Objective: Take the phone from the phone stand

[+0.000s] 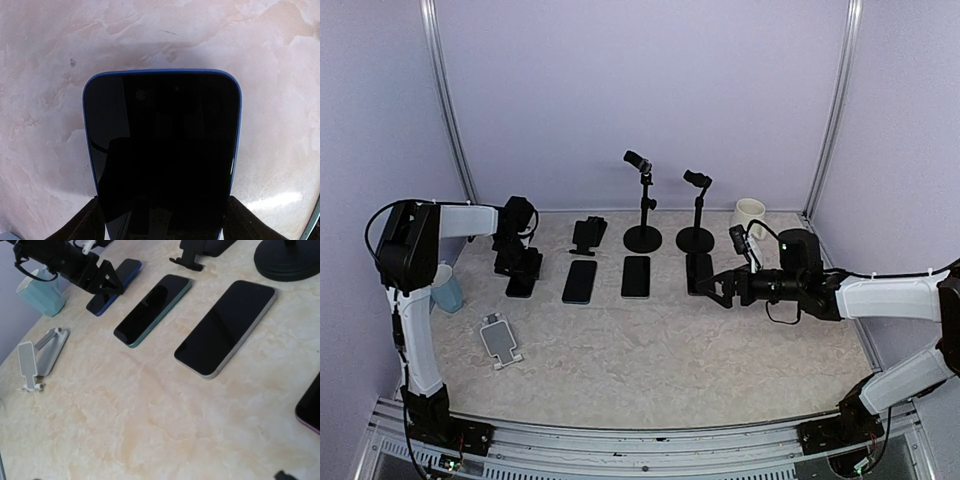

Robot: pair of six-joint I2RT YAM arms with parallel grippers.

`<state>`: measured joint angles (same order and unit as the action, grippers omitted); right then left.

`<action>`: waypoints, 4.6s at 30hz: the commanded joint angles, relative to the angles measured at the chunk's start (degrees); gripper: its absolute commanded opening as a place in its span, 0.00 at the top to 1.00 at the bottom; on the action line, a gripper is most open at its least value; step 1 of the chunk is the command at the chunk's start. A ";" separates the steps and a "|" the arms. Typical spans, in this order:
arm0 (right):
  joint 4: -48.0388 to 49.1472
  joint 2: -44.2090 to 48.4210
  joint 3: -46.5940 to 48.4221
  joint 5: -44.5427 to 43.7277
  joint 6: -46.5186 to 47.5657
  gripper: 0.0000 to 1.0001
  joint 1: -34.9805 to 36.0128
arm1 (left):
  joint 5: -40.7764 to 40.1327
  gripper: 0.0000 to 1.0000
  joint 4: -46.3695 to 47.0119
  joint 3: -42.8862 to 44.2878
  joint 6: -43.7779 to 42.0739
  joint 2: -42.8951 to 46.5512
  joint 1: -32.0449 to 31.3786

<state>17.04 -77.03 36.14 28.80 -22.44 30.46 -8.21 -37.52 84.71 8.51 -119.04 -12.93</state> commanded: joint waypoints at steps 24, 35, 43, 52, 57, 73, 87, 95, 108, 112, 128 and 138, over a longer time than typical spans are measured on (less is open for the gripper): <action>-0.02 3.58 -1.21 1.19 0.17 0.00 -0.84 | -4.20 0.01 1.03 -5.54 6.79 19.04 -2.71; -0.37 4.57 -2.29 1.43 0.56 0.00 -0.84 | -21.03 0.01 -9.26 -13.18 28.79 34.03 -12.67; 0.79 4.17 -2.99 2.53 0.14 0.00 -0.84 | -24.58 0.01 -18.39 -23.57 48.68 42.73 -23.52; 2.00 3.65 -3.26 3.63 -0.51 0.00 -0.84 | -23.99 0.01 -21.86 -34.13 63.37 44.74 -31.46; 1.99 3.69 -3.24 3.81 -0.59 0.00 -0.84 | -23.95 0.01 -18.57 -37.90 63.88 45.61 -31.54; 2.77 2.86 -3.36 4.21 -1.49 0.00 -0.82 | -22.10 0.01 -7.15 -43.66 58.34 40.72 -27.91; 3.34 2.06 -3.61 4.53 -2.00 0.00 -0.84 | -22.71 0.26 -2.22 -47.43 56.19 40.37 -25.56; 3.70 1.50 -3.51 4.68 -2.25 0.00 -0.84 | -24.37 0.47 -4.41 -44.54 54.53 41.54 -26.04; 3.27 1.71 -3.21 4.60 -1.83 0.00 -0.84 | -21.72 0.53 -2.07 -32.61 33.12 43.74 -21.35; 3.05 1.97 -3.28 4.38 -1.82 0.00 -0.84 | -15.26 0.53 3.65 -29.01 23.11 44.60 -17.18; 1.87 2.08 -2.82 4.18 -0.94 0.00 -0.88 | 0.05 0.49 10.64 -6.81 2.40 26.85 -3.78; 1.92 1.29 -2.69 4.32 -0.62 0.00 -0.93 | 4.53 0.52 4.35 16.21 -4.53 6.51 0.98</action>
<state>19.16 -75.22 33.19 32.77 -23.64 30.17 -5.72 -30.76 93.08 8.21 -106.19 -13.93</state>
